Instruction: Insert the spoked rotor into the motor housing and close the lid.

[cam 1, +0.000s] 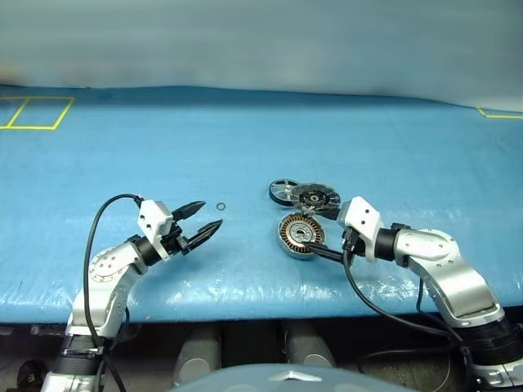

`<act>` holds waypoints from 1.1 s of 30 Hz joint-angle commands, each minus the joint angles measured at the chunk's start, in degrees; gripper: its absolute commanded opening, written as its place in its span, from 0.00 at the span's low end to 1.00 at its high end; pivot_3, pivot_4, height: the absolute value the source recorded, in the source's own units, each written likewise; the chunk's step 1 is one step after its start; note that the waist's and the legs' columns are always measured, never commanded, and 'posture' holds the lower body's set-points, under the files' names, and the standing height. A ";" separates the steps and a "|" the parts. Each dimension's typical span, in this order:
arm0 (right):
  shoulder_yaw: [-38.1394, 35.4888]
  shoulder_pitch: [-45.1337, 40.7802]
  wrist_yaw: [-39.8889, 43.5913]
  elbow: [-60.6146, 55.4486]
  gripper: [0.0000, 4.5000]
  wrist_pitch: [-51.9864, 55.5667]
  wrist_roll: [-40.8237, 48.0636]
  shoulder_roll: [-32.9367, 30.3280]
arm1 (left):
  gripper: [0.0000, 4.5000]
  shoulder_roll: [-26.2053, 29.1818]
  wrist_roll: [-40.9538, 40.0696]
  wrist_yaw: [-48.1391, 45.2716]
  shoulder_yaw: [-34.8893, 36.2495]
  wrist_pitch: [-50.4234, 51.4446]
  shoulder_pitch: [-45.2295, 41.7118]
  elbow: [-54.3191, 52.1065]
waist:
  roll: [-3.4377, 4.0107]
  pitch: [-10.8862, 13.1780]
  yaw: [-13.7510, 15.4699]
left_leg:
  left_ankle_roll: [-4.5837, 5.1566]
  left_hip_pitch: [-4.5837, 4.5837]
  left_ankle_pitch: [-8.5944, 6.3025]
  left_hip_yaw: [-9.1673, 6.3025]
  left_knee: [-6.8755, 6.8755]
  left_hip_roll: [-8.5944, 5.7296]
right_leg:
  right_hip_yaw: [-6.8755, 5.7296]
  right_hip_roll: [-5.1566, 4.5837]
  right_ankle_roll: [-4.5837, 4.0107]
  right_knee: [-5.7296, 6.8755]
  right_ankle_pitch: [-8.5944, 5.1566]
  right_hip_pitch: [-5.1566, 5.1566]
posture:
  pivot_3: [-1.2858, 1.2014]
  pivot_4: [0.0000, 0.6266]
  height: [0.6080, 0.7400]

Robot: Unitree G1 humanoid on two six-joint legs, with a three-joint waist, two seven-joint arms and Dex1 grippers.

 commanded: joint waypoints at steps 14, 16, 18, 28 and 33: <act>0.90 -2.12 0.84 -1.49 0.91 -0.79 -0.19 -0.53 | 0.73 -0.41 -0.95 -0.48 -0.07 0.33 -0.80 -2.59 | 0.00 0.00 -0.05 | 0.00 0.00 0.00 0.00 0.00 0.00 | 0.00 0.00 0.00 0.00 0.00 0.00 | 0.52 0.24 1.00; 0.83 -2.25 0.88 -1.68 0.91 -0.68 -0.17 -0.67 | 0.73 -0.53 -0.87 -0.44 -0.19 0.29 -0.71 -2.60 | 0.00 0.00 -0.02 | 0.00 0.00 0.00 0.00 0.00 0.00 | 0.00 0.00 0.00 0.00 0.00 0.00 | 0.52 0.24 1.00; 1.14 -2.47 0.90 -1.59 0.91 -0.54 -0.40 -0.63 | 0.73 -0.64 -0.76 -0.42 -0.13 0.21 -0.89 -2.49 | 0.00 0.00 -0.01 | 0.00 0.00 0.00 0.00 -0.01 0.00 | 0.00 0.00 0.00 -0.01 0.00 0.00 | 0.52 0.24 1.00; 1.74 -3.30 2.16 -1.66 0.91 -0.04 -0.58 -1.84 | 0.73 -0.90 -0.58 -0.33 0.09 -0.16 -0.59 -2.32 | 0.00 0.00 -0.01 | 0.00 0.00 0.00 0.00 0.00 0.00 | 0.00 0.00 0.00 0.00 0.00 0.00 | 0.52 0.24 1.00; 2.26 -3.22 3.13 -2.54 0.91 0.14 -0.77 -3.11 | 0.73 -1.23 -0.36 -0.55 -0.27 -0.42 -0.23 -2.18 | 0.00 0.00 -0.01 | 0.00 0.00 0.00 0.00 0.00 0.00 | 0.00 0.00 0.00 0.00 0.00 0.00 | 0.52 0.24 1.00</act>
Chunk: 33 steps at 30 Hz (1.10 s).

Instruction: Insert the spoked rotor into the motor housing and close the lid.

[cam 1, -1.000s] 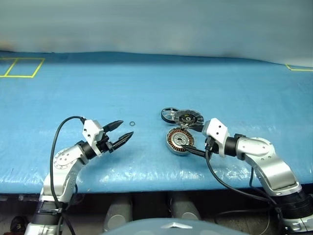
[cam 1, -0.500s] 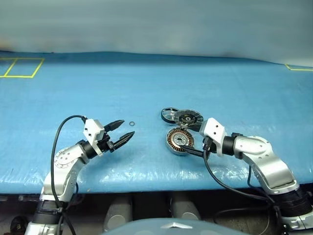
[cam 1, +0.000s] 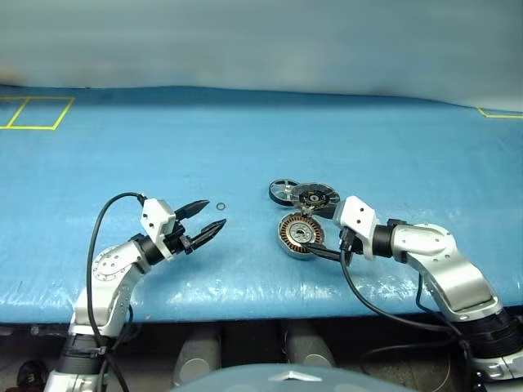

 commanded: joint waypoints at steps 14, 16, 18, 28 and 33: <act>12.07 -12.33 15.87 -3.72 0.91 -4.32 -8.01 -10.47 | 0.73 -1.22 0.18 -1.13 -0.98 -1.88 -1.53 0.88 | 0.02 0.03 -0.14 | 0.00 0.01 0.00 0.01 -0.01 0.01 | -0.01 0.00 0.00 0.00 0.00 -0.02 | 0.52 0.24 1.00; 15.02 -15.28 18.29 -1.65 0.91 -5.92 -9.94 -9.78 | 0.73 -1.53 0.25 -1.01 -1.03 -2.11 -1.57 1.00 | 0.00 0.03 -0.05 | 0.00 0.01 0.00 0.00 0.00 0.01 | -0.01 0.00 0.00 0.00 0.00 -0.02 | 0.52 0.24 1.00; 17.57 -17.67 20.20 1.04 0.91 -7.79 -11.85 -9.00 | 0.73 -1.82 0.31 -0.73 -0.97 -2.37 -1.45 0.92 | 0.00 0.03 -0.02 | 0.00 0.01 0.00 0.00 0.00 0.01 | -0.01 0.00 0.00 -0.01 0.00 -0.01 | 0.52 0.24 1.00; 20.29 -22.39 23.42 9.48 0.91 -13.44 -16.36 -6.55 | 0.73 -1.78 0.10 0.54 -0.02 -2.75 2.24 -1.11 | 0.00 0.04 0.04 | 0.00 0.00 0.00 0.00 -0.01 0.00 | -0.01 -0.02 -0.01 0.00 0.01 -0.03 | 0.52 0.24 1.00; 20.25 -22.98 24.11 10.53 0.91 -14.38 -17.12 -5.97 | 0.73 -1.60 0.15 0.70 0.15 -2.78 2.28 -1.16 | 0.00 0.04 0.06 | 0.00 0.01 0.00 0.00 0.01 0.00 | -0.02 -0.02 -0.01 0.00 0.01 -0.01 | 0.52 0.24 1.00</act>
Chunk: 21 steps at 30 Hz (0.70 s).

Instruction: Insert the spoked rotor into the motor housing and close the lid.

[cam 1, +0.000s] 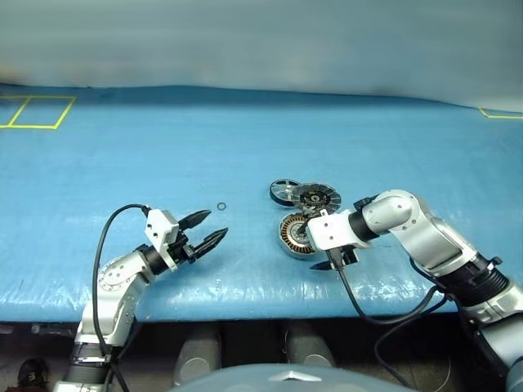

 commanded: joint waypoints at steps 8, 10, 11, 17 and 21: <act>0.48 -0.59 0.99 2.77 0.91 -1.94 -2.66 1.57 | 0.73 0.39 -0.25 0.60 0.70 -1.27 -0.80 -2.68 | 0.01 0.00 -0.05 | 0.00 0.01 0.00 0.00 -0.01 0.00 | 0.00 0.00 0.00 0.00 0.00 0.00 | 0.52 0.24 1.00; 0.37 -0.63 1.22 2.83 0.91 -1.61 -2.68 1.95 | 0.73 0.48 -0.20 0.66 0.69 -1.31 -0.86 -2.62 | 0.00 -0.01 -0.03 | 0.00 0.02 0.00 -0.01 -0.01 0.00 | 0.00 0.00 0.00 0.01 0.00 0.01 | 0.52 0.24 1.00; 0.35 -0.64 1.33 2.84 0.87 -1.30 -2.74 2.16 | 0.73 0.51 -0.16 0.70 0.71 -1.35 -0.88 -2.58 | 0.00 -0.01 -0.02 | 0.00 0.02 0.00 -0.01 -0.01 0.00 | 0.00 0.00 0.00 0.01 0.00 0.01 | 0.52 0.24 1.00; 0.85 -0.53 0.04 3.40 0.50 -2.21 -4.65 3.30 | 0.73 0.86 -0.17 0.95 1.03 -1.42 -0.55 -2.81 | -0.11 -0.07 0.00 | 0.00 0.03 0.00 -0.02 -0.02 0.00 | -0.01 0.00 -0.01 0.00 0.00 0.03 | 0.52 0.24 1.00; 0.70 -0.96 -0.46 2.65 0.50 -2.53 -5.51 4.17 | 0.73 1.35 -0.29 1.26 1.76 -1.40 0.04 -3.19 | -0.15 -0.11 -0.52 | 0.00 0.11 0.00 0.00 0.01 0.03 | -0.01 0.01 0.00 0.03 0.00 0.07 | 0.52 0.24 1.00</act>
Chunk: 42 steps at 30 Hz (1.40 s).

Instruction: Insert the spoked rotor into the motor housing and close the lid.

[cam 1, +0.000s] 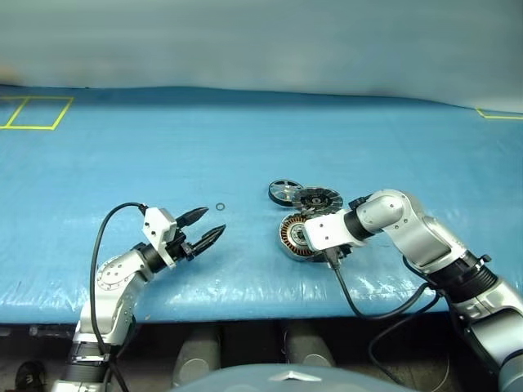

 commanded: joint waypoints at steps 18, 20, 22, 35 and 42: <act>5.99 -6.84 -0.46 -1.67 0.50 -1.20 -3.28 12.59 | 0.73 2.84 -0.39 3.37 5.77 -0.51 7.20 -6.74 | 0.06 0.06 -0.90 | -0.01 -0.08 -0.01 -0.02 -0.07 0.00 | -0.02 -0.03 -0.04 0.05 -0.01 -0.13 | 0.52 0.24 1.00; 6.59 -7.45 -0.62 -0.73 0.50 -1.46 -3.64 13.49 | 0.73 2.76 -0.36 3.54 5.85 -0.40 7.78 -7.15 | 0.06 0.06 -0.91 | -0.01 -0.08 -0.01 -0.02 -0.07 0.00 | -0.02 -0.03 -0.04 0.06 -0.01 -0.13 | 0.52 0.24 1.00; 7.15 -8.09 -0.83 0.52 0.50 -1.59 -3.92 14.56 | 0.73 2.58 -0.28 3.74 5.74 -0.33 8.09 -7.42 | 0.06 0.06 -0.96 | -0.01 -0.07 -0.01 -0.02 -0.06 0.01 | -0.03 -0.02 -0.05 0.06 -0.01 -0.13 | 0.52 0.24 1.00; 3.33 -7.17 -3.20 0.35 0.88 1.22 -0.87 16.77 | 0.73 2.02 -0.04 4.14 4.77 -0.24 7.41 -6.76 | 0.08 0.06 -0.84 | -0.01 -0.05 -0.01 -0.03 -0.07 0.00 | -0.04 -0.02 -0.05 0.07 -0.01 -0.10 | 0.52 0.24 1.00; -7.95 1.04 -6.20 -11.41 0.88 9.79 10.66 15.01 | 0.73 1.99 1.73 2.96 2.40 -1.31 3.81 -3.72 | 0.08 0.06 -0.41 | -0.02 -0.08 -0.01 -0.09 -0.08 -0.01 | -0.07 -0.03 -0.06 0.04 -0.02 -0.10 | 0.52 0.24 1.00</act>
